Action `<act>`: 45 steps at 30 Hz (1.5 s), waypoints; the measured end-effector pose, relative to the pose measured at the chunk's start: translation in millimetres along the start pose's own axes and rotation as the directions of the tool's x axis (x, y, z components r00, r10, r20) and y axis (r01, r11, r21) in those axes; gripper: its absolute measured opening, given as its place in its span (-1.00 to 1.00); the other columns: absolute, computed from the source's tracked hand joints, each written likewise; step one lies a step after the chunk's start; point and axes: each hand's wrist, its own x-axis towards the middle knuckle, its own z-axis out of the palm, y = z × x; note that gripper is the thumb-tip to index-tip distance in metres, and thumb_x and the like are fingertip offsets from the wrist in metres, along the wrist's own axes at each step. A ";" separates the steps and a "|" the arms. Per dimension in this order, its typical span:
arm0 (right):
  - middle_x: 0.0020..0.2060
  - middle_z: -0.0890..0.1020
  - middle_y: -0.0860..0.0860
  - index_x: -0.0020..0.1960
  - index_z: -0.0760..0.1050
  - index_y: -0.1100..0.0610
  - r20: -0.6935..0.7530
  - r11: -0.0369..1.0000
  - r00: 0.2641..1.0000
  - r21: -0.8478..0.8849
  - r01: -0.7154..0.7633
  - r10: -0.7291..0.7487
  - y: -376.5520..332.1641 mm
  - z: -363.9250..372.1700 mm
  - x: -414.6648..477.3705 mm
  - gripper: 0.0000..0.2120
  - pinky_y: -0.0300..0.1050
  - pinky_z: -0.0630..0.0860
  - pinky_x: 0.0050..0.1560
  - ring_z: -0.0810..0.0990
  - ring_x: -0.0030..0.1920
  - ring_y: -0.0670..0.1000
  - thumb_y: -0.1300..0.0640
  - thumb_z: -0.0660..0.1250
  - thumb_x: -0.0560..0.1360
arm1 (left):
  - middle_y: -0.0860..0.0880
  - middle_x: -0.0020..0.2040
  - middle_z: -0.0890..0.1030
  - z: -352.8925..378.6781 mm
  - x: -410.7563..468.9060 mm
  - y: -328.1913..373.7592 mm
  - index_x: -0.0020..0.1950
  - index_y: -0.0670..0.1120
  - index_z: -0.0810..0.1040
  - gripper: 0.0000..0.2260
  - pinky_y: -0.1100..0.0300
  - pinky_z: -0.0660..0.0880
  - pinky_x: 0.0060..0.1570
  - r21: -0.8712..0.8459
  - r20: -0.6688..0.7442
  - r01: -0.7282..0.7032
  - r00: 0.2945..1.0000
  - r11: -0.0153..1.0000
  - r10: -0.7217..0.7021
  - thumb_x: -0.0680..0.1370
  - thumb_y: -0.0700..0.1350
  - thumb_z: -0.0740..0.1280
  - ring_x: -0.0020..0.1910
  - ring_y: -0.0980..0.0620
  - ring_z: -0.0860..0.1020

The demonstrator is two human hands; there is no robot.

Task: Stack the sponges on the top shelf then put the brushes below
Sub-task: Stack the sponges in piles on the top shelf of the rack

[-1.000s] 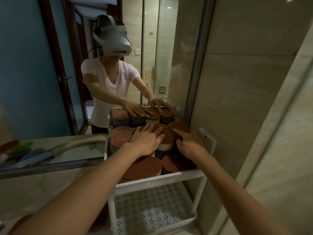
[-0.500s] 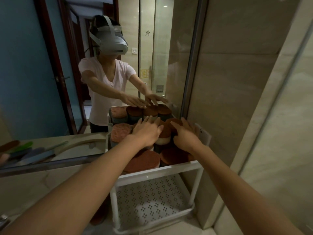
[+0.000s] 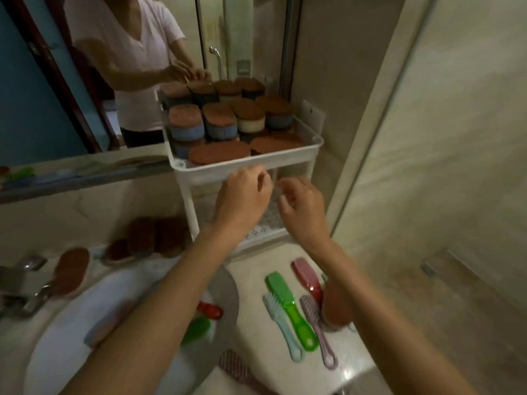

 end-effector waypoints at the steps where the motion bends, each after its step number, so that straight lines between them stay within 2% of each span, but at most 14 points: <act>1: -0.07 0.59 0.21 0.01 0.57 0.27 0.033 0.997 0.997 -0.011 -0.073 0.073 10.6 3.6 -19.7 -0.72 -0.08 0.44 -0.10 0.58 -0.12 0.18 0.23 0.19 0.37 | -0.22 -0.16 0.63 11.6 -18.3 -2.7 -0.12 -0.22 0.57 -0.79 0.03 0.42 -0.19 -0.008 0.065 0.061 0.996 0.998 -0.060 0.56 -0.14 0.20 -0.15 -0.19 0.56; 3: 0.04 0.57 0.21 0.12 0.53 0.24 0.121 0.964 0.958 -0.075 -0.254 0.262 36.8 9.6 -55.9 -0.71 -0.06 0.44 0.02 0.56 0.03 0.20 0.22 0.23 0.44 | -0.20 -0.12 0.64 35.3 -50.8 -11.3 -0.10 -0.19 0.57 -0.79 0.09 0.40 -0.20 0.012 0.204 0.181 0.962 0.983 -0.180 0.57 -0.13 0.19 -0.11 -0.15 0.57; 6: 0.18 0.49 0.22 0.25 0.43 0.18 0.156 0.808 0.814 -0.322 -0.493 0.559 84.9 14.0 -110.4 -0.64 0.04 0.42 0.17 0.47 0.18 0.23 0.09 0.27 0.49 | -0.21 -0.05 0.63 71.3 -98.8 -31.2 -0.11 -0.17 0.53 -0.82 0.07 0.44 -0.08 0.064 0.401 0.304 0.864 0.951 -0.303 0.57 -0.14 0.17 -0.01 -0.16 0.57; 10: 0.34 0.30 0.24 0.29 0.33 0.13 0.201 0.617 0.624 -0.538 -0.574 0.755 122.9 13.6 -155.7 -0.52 0.16 0.30 0.34 0.28 0.35 0.27 -0.05 0.31 0.45 | -0.18 0.05 0.64 99.0 -146.4 -53.9 -0.01 -0.18 0.56 -0.81 0.07 0.47 0.04 0.144 0.524 0.397 0.747 0.907 -0.410 0.55 -0.14 0.19 0.10 -0.17 0.57; 12: 0.35 0.27 0.25 0.29 0.28 0.14 0.210 0.591 0.591 -0.561 -0.580 0.779 130.4 14.2 -163.3 -0.47 0.19 0.29 0.34 0.28 0.34 0.29 -0.07 0.34 0.44 | -0.18 0.07 0.64 105.0 -158.1 -59.8 -0.01 -0.17 0.57 -0.81 0.07 0.47 0.05 0.157 0.533 0.420 0.726 0.894 -0.434 0.56 -0.14 0.19 0.11 -0.17 0.56; 17: 0.25 0.35 0.24 0.33 0.17 0.16 0.192 0.597 0.612 -0.562 -0.572 0.767 137.5 18.8 -167.7 -0.37 0.15 0.39 0.23 0.42 0.21 0.26 -0.05 0.39 0.42 | -0.19 0.05 0.65 105.9 -165.8 -68.1 0.02 -0.19 0.57 -0.82 0.07 0.46 0.04 0.168 0.510 0.471 0.710 0.866 -0.485 0.54 -0.18 0.21 0.10 -0.18 0.56; 22: 0.22 0.37 0.24 0.30 0.21 0.24 0.079 0.611 0.672 -0.504 -0.610 0.736 131.0 16.9 -164.5 -0.38 0.12 0.40 0.19 0.36 0.21 0.25 0.01 0.40 0.39 | -0.20 0.03 0.65 98.9 -166.4 -80.0 0.00 -0.20 0.58 -0.83 0.07 0.46 0.03 0.154 0.472 0.513 0.713 0.845 -0.519 0.53 -0.19 0.22 0.08 -0.19 0.56; 26: 0.20 0.38 0.23 0.23 0.30 0.24 0.027 0.700 0.784 -0.470 -0.538 0.620 104.9 24.6 -156.1 -0.45 0.09 0.33 0.19 0.37 0.17 0.24 -0.01 0.38 0.37 | -0.22 0.00 0.65 89.5 -168.2 -91.2 -0.03 -0.22 0.59 -0.83 0.06 0.53 0.02 0.085 0.431 0.570 0.718 0.817 -0.546 0.53 -0.22 0.22 0.04 -0.19 0.58; 30: 0.26 0.36 0.20 0.20 0.33 0.19 0.169 0.845 0.851 -0.316 -0.432 0.498 61.3 52.0 -147.3 -0.49 0.07 0.34 0.27 0.34 0.24 0.21 0.00 0.40 0.36 | -0.19 -0.06 0.62 73.3 -170.1 -112.9 -0.24 -0.11 0.45 -0.81 0.11 0.40 -0.15 0.128 0.396 0.616 0.687 0.777 -0.609 0.57 -0.19 0.17 -0.09 -0.12 0.54; 32: 0.24 0.36 0.21 0.20 0.35 0.21 0.279 0.891 0.851 -0.232 -0.389 0.445 36.9 70.6 -144.0 -0.49 0.05 0.33 0.25 0.35 0.25 0.22 0.07 0.42 0.33 | -0.19 -0.03 0.62 61.6 -174.6 -130.4 -0.19 -0.12 0.48 -0.82 0.11 0.38 -0.14 0.166 0.358 0.659 0.653 0.734 -0.667 0.58 -0.18 0.16 -0.10 -0.10 0.54; 35: 0.14 0.41 0.20 0.18 0.39 0.23 0.447 0.935 0.822 -0.149 -0.321 0.353 3.7 106.5 -141.8 -0.49 0.01 0.37 0.14 0.40 0.15 0.22 0.09 0.45 0.31 | -0.24 0.09 0.63 40.0 -189.5 -167.0 -0.01 -0.24 0.58 -0.79 0.06 0.43 0.04 0.220 0.252 0.724 0.605 0.654 -0.755 0.58 -0.19 0.17 0.10 -0.18 0.56; 37: 0.15 0.40 0.19 0.20 0.37 0.22 0.544 0.948 0.779 -0.126 -0.293 0.313 -12.3 129.6 -142.8 -0.47 0.01 0.39 0.14 0.40 0.15 0.21 0.06 0.45 0.33 | -0.23 0.16 0.60 26.9 -202.8 -194.4 0.10 -0.25 0.56 -0.77 0.07 0.42 0.10 0.288 0.221 0.762 0.537 0.580 -0.814 0.57 -0.18 0.19 0.18 -0.18 0.53; 42: 0.15 0.40 0.18 0.18 0.34 0.22 0.675 0.963 0.691 -0.128 -0.237 0.259 -31.4 181.6 -145.0 -0.50 -0.04 0.38 0.07 0.40 0.17 0.19 0.00 0.43 0.38 | -0.28 0.28 0.43 15.2 -231.8 -265.1 0.31 -0.27 0.35 -0.58 0.00 0.39 0.18 0.401 0.232 0.780 0.422 0.481 -0.876 0.50 -0.16 0.33 0.26 -0.24 0.44; 45: 0.16 0.39 0.17 0.17 0.32 0.21 0.706 0.964 0.659 -0.148 -0.222 0.260 -26.7 207.2 -142.6 -0.49 0.01 0.39 0.10 0.40 0.17 0.20 -0.02 0.43 0.37 | -0.26 0.35 0.34 26.7 -235.9 -290.6 0.42 -0.26 0.19 -0.42 0.01 0.36 0.23 0.500 0.299 0.708 0.400 0.500 -0.866 0.51 -0.08 0.34 0.32 -0.23 0.38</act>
